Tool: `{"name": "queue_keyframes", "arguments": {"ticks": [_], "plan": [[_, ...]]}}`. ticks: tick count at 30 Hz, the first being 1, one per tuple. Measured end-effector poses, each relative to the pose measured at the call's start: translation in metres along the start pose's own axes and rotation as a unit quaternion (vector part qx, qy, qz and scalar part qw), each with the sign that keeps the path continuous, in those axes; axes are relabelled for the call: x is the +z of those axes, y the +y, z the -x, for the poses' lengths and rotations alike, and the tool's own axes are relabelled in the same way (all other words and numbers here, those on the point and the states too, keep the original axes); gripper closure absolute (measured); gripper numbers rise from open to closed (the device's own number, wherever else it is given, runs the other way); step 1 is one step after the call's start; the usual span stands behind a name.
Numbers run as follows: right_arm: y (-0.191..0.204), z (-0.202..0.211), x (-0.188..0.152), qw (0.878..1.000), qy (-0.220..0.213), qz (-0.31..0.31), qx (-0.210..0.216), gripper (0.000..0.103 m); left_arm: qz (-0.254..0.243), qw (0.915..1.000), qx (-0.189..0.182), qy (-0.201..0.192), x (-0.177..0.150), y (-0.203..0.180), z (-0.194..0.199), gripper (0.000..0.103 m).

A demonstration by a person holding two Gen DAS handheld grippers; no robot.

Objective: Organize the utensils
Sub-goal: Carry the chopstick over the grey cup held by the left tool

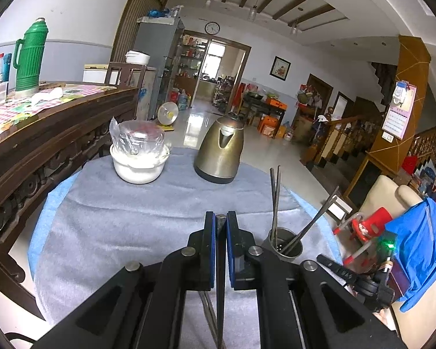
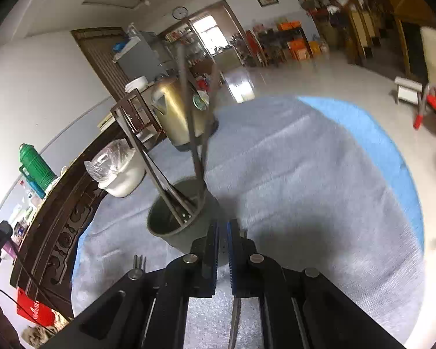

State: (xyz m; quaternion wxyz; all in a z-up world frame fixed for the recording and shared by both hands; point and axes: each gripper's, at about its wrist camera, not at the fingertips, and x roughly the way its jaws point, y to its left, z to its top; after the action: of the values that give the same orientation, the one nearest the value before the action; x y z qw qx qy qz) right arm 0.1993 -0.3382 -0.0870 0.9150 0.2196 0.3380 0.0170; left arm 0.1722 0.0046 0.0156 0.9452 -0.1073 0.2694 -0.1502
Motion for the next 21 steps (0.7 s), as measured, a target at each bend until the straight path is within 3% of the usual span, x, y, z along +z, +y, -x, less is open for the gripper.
{"name": "queue_keyframes", "arguments": {"ticks": [8,15,21], "plan": [[-0.003,-0.048,-0.025,0.992,0.120,0.019,-0.029,0.091,0.006,0.9999,0.004,0.010,-0.007,0.001,0.000,0.096],[0.000,-0.078,-0.036,0.987,0.144,0.041,-0.055,0.090,0.008,0.9999,0.009,0.012,-0.008,0.007,0.000,0.096],[0.005,-0.095,-0.039,0.984,0.158,0.057,-0.064,0.073,0.015,0.9996,0.014,0.018,-0.008,0.015,-0.006,0.096]]}}
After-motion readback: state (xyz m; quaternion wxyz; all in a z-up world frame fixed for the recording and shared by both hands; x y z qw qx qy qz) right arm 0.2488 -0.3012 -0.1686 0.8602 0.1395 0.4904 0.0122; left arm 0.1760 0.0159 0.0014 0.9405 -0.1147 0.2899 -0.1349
